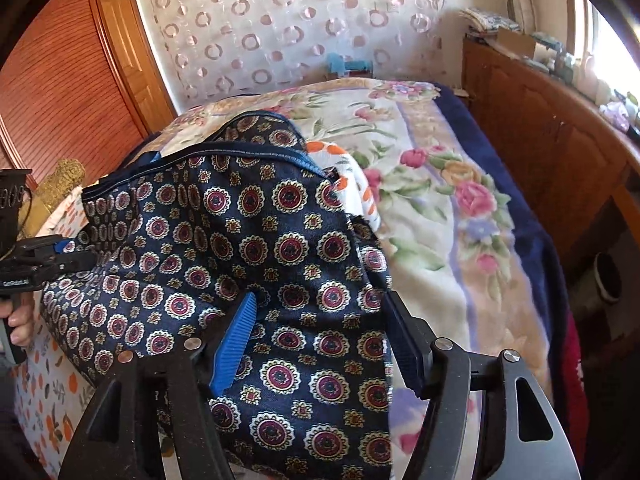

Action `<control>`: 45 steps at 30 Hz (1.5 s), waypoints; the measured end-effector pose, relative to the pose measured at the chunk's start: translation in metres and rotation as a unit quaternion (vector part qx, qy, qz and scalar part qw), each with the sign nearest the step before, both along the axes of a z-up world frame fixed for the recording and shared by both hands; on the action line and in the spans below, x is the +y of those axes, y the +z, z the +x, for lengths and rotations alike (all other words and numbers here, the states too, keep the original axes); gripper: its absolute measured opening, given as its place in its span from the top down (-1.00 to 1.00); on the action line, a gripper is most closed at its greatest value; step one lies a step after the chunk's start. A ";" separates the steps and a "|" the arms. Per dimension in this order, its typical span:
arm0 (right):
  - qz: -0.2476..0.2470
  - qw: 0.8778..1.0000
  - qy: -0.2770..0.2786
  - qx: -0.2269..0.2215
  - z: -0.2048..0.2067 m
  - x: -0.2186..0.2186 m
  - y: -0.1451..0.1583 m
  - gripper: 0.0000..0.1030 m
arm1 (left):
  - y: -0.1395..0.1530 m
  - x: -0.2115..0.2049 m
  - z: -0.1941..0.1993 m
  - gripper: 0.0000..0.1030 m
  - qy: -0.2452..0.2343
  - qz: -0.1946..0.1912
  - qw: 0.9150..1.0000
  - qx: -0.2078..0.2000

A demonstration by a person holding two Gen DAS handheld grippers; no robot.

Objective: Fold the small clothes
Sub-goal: 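Lift the navy bundle off the bed with both tools, holding it upright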

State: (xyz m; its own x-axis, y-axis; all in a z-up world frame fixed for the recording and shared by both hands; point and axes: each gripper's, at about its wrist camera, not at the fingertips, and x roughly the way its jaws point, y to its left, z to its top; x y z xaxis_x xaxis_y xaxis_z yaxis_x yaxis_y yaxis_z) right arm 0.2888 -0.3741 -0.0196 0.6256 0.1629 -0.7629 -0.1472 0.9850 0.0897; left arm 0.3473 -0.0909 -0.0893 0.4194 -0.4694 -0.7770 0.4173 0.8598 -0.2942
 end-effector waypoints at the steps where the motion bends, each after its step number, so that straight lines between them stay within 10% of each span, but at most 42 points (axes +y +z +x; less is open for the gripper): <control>1: 0.005 1.000 0.003 0.003 0.001 0.000 0.000 -0.29 | 0.000 0.000 0.000 0.37 0.000 0.000 1.000 0.001; 10: 0.033 0.999 0.018 0.021 0.010 -0.008 -0.008 -0.29 | 0.013 -0.011 -0.013 0.87 -0.027 0.002 0.999 -0.020; 20: -0.030 0.999 0.015 -0.009 0.002 0.007 -0.003 -0.06 | 0.051 -0.010 -0.037 0.89 -0.047 -0.030 0.996 -0.070; 30: -0.026 0.999 0.038 -0.005 0.001 0.015 -0.001 0.80 | 0.067 -0.007 -0.048 0.91 -0.053 -0.057 0.993 -0.090; 45: -0.047 0.986 0.114 -0.109 -0.010 0.105 0.059 0.88 | 0.122 0.085 -0.098 0.91 -0.001 -0.085 0.983 -0.163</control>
State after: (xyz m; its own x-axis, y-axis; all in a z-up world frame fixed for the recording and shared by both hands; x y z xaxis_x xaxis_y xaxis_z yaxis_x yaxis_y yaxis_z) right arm 0.2784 -0.2693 0.0394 0.7313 0.2527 -0.6335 -0.3712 0.9267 -0.0588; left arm 0.2489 -0.0064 0.0324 0.6320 -0.5817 -0.5121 0.5142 0.8091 -0.2846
